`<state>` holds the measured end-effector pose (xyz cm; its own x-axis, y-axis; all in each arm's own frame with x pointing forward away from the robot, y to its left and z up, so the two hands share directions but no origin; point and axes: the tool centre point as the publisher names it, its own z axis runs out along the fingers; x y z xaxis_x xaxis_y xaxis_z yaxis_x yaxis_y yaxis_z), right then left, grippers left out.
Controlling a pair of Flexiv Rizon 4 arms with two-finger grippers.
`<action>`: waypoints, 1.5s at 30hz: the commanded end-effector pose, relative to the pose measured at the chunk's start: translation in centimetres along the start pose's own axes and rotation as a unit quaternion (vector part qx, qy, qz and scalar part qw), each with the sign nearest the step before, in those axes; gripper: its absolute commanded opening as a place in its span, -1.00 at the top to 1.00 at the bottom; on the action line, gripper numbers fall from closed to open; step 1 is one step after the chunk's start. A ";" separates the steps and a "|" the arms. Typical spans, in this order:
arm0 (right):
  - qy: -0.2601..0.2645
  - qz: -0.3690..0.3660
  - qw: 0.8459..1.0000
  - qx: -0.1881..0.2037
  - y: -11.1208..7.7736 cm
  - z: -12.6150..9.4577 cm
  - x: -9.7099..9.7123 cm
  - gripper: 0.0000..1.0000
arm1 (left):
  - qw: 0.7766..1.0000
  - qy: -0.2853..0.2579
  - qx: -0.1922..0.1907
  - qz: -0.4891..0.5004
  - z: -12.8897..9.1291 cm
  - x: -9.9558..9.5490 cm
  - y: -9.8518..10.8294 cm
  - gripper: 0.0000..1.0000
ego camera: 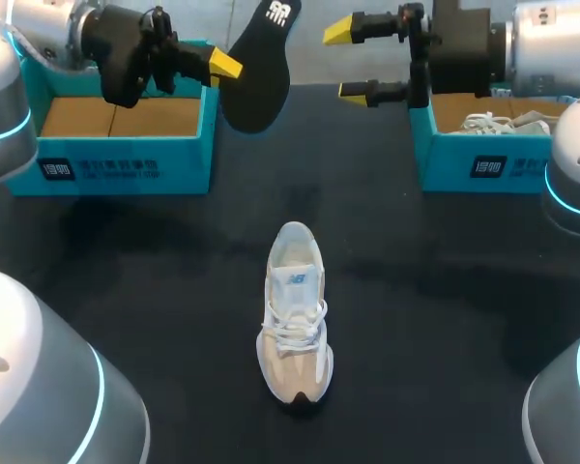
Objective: Take the shoe out of the shoebox, open the shoe tongue, remove and reinsert the insole, then place the shoe into the shoebox
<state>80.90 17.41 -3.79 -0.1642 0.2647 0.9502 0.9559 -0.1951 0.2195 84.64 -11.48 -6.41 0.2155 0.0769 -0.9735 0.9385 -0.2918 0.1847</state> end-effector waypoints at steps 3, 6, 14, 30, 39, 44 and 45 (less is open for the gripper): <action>-0.003 -0.012 1.000 0.027 0.1 2.5 0.3 -1.00 | 1.000 0.000 -0.001 0.001 0.1 0.0 0.0 1.00; -0.003 -0.014 0.999 0.042 0.0 4.2 0.1 -1.00 | 1.000 0.000 -0.001 0.001 0.1 0.0 0.0 1.00; 0.003 -0.020 0.999 0.049 0.1 7.3 0.4 -1.00 | 1.000 0.000 -0.001 0.001 0.1 0.0 0.0 1.00; 0.019 -0.034 0.998 0.050 -1.4 10.8 0.0 -0.53 | 1.000 0.000 -0.001 0.001 0.1 0.0 0.0 1.00; 0.027 -0.034 0.998 0.035 -1.5 10.4 0.1 -0.12 | 1.000 0.000 -0.001 0.001 0.1 0.0 0.0 1.00; 0.022 -0.035 0.999 0.031 -1.5 9.8 0.3 -0.05 | 1.000 0.000 -0.001 0.001 0.1 0.0 0.0 1.00; 0.022 -0.034 0.999 0.030 -1.5 9.7 0.3 -0.04 | 1.000 0.000 -0.001 0.001 0.1 0.0 0.0 1.00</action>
<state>82.21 27.31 -6.22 -0.2426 0.2230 0.9442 0.9551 -0.1158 0.2728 84.62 -11.49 -6.38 0.2152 0.0784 -0.9734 0.9387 -0.2916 0.1840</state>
